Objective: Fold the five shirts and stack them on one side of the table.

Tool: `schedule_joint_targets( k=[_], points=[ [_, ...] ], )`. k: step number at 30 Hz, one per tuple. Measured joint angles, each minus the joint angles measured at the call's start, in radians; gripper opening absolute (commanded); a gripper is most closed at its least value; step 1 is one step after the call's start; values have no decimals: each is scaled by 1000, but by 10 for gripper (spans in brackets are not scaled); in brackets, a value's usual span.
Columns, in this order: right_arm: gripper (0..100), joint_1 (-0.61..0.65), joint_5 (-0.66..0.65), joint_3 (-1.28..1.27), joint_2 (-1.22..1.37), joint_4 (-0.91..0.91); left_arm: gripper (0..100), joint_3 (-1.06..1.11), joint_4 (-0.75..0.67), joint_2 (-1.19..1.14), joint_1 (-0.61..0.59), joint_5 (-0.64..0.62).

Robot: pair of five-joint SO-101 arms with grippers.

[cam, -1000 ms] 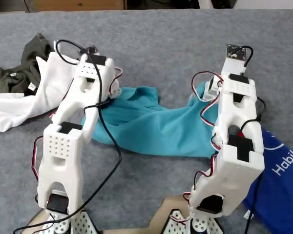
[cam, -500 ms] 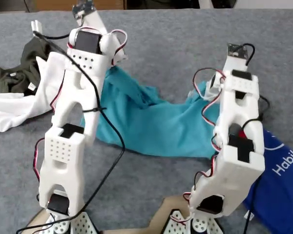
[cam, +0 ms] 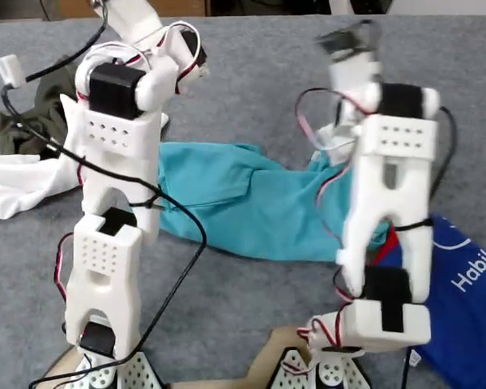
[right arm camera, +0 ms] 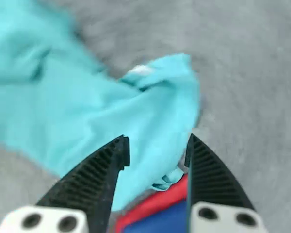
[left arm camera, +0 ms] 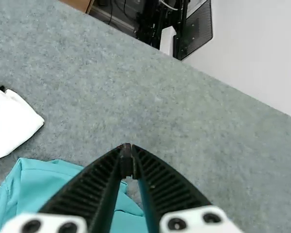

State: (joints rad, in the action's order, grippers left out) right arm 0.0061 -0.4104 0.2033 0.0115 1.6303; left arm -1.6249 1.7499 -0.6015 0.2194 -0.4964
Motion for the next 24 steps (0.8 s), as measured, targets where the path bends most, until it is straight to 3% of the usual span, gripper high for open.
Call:
schedule_joint_targets(
  k=[5,14,18,24],
  points=[
    [203,133,-98,-28,17,-40,21,55,0,100,-144,5],
    [203,489,-107,-23,264,-153,21,361,0,261,-641,117],
    [203,605,-107,75,408,-157,19,563,0,299,-852,173],
    [203,695,-107,307,611,-115,19,801,0,316,-1051,250]
  ],
)
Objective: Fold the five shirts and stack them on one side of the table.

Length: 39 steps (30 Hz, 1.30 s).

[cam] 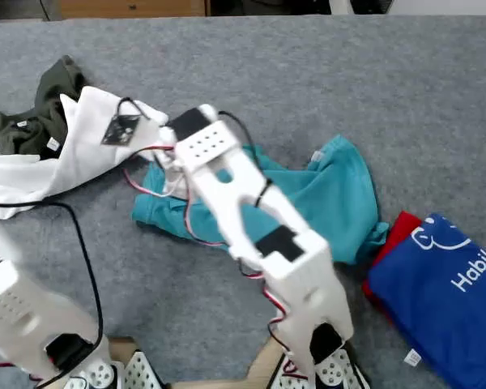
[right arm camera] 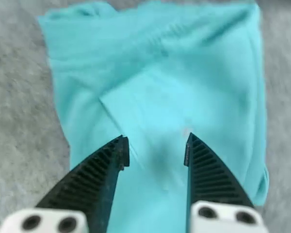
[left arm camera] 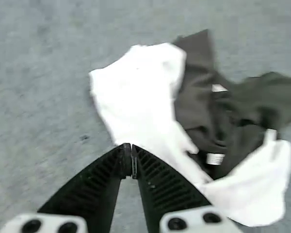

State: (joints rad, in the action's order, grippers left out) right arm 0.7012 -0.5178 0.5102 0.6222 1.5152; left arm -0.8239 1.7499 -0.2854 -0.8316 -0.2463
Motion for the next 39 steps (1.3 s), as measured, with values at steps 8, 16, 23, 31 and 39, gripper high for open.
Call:
schedule_joint_targets(
  k=[8,16,23,31,39],
  points=[
    [202,32,0,364,321,110,19,143,0,2,-147,64],
    [202,32,84,721,516,250,19,247,-2,2,-176,120],
    [202,32,150,796,514,252,19,269,-2,2,-176,147],
    [89,32,276,663,371,252,19,269,-2,2,-176,150],
    [144,32,377,413,298,245,19,269,-2,2,-176,150]
  ],
)
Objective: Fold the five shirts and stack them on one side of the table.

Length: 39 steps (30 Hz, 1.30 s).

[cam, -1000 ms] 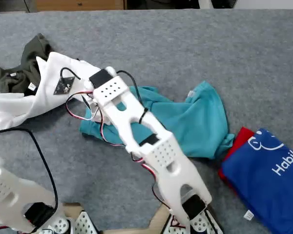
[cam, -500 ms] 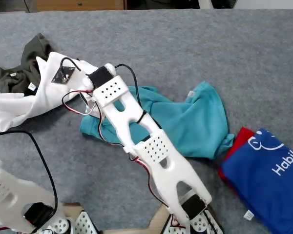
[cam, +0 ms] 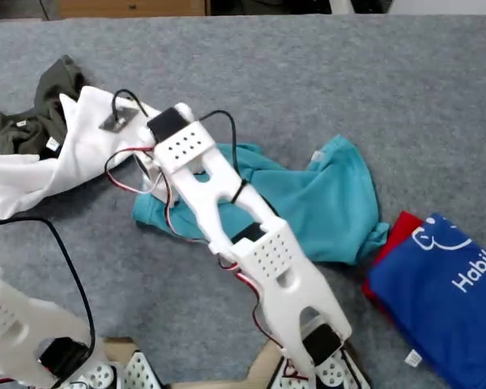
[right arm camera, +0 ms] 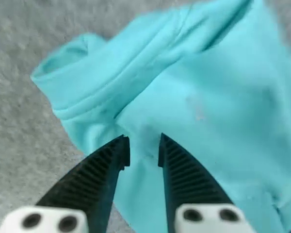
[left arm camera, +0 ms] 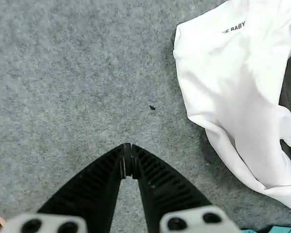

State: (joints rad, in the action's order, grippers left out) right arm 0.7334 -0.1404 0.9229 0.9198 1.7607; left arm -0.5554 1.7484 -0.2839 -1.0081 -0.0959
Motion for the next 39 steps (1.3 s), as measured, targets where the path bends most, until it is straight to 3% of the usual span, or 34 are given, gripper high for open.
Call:
schedule_joint_targets(
  k=[19,39],
  points=[
    [173,104,63,-6,9,-17,19,83,0,0,0,0],
    [173,-6,35,161,141,-18,19,84,0,0,0,0]
  ],
)
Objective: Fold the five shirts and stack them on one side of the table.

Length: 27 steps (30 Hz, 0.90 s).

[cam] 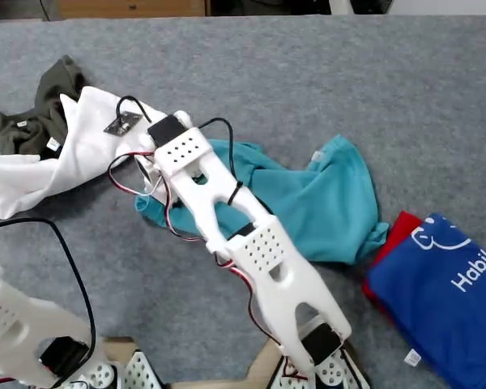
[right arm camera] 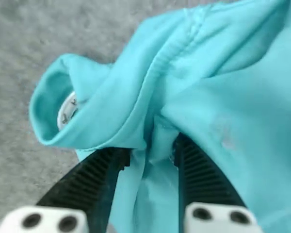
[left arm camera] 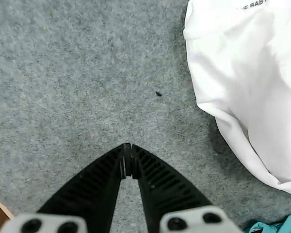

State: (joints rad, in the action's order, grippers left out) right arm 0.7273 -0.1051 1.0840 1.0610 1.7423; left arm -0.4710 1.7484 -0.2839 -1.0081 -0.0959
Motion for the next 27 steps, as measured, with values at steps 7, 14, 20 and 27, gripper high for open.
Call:
schedule_joint_targets(
  k=[7,14,20,27],
  points=[
    [173,-20,0,112,5,25,19,0,0,0,0,0],
    [173,-21,-6,84,8,25,19,0,0,0,0,0],
    [173,-15,-23,41,-43,25,19,0,0,0,0,0],
    [173,-3,-23,-109,-229,25,19,0,0,0,0,0]
  ],
)
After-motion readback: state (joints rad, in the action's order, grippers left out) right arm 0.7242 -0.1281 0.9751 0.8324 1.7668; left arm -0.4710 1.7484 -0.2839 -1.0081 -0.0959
